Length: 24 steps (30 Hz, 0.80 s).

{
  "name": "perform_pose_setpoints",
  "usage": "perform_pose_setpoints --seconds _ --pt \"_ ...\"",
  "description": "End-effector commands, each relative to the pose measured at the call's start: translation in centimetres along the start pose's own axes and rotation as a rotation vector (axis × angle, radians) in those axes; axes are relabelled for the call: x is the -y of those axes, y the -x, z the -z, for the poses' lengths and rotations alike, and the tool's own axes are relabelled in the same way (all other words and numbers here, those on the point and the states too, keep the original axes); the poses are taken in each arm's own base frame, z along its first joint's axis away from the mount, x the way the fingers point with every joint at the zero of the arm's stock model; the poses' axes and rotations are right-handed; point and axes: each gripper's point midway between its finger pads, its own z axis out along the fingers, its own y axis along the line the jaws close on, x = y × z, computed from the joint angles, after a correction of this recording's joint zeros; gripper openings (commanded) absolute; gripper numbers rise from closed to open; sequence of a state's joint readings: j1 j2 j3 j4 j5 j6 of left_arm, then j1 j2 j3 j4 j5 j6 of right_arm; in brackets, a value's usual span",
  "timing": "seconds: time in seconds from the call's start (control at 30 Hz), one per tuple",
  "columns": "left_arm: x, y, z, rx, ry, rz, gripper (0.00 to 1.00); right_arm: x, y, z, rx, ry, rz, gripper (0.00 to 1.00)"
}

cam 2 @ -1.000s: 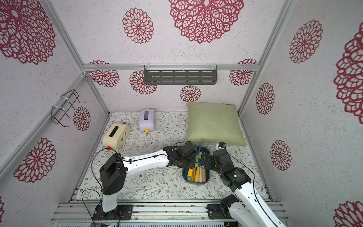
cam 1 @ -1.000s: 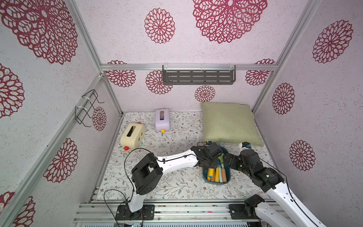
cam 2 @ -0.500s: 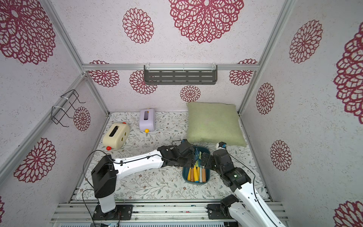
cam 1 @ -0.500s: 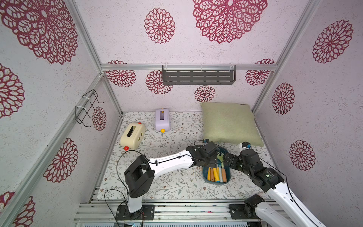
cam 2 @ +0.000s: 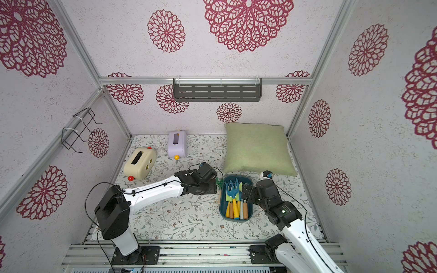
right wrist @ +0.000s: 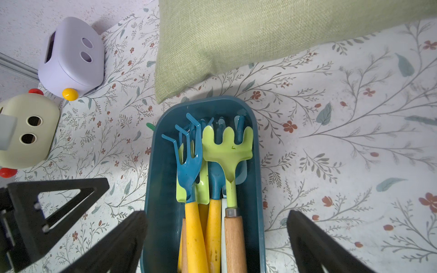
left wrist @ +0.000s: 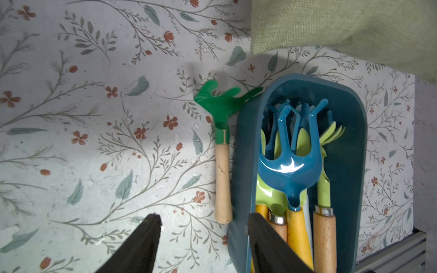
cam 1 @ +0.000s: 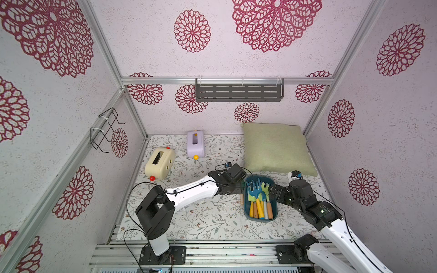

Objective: Put the rake into the storage box
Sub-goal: Move the storage box to the center of the board.

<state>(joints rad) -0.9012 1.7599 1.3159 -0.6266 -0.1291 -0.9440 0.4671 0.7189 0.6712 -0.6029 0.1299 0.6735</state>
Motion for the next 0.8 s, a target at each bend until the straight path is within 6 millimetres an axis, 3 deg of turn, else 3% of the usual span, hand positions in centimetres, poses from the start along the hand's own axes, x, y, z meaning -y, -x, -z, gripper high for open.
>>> perform_pose_setpoints --seconds 0.0,0.3,0.77 --pt "-0.8 -0.2 -1.3 -0.028 0.06 -0.029 0.66 0.0 0.5 0.1 0.017 0.0 -0.013 0.99" --pt "-0.1 -1.0 -5.5 -0.115 0.122 -0.064 0.71 -0.1 0.4 0.1 0.015 0.007 -0.011 0.99" --pt "2.0 -2.1 -8.8 -0.172 0.099 -0.08 0.73 -0.2 0.4 0.0 0.016 0.018 -0.007 0.99"
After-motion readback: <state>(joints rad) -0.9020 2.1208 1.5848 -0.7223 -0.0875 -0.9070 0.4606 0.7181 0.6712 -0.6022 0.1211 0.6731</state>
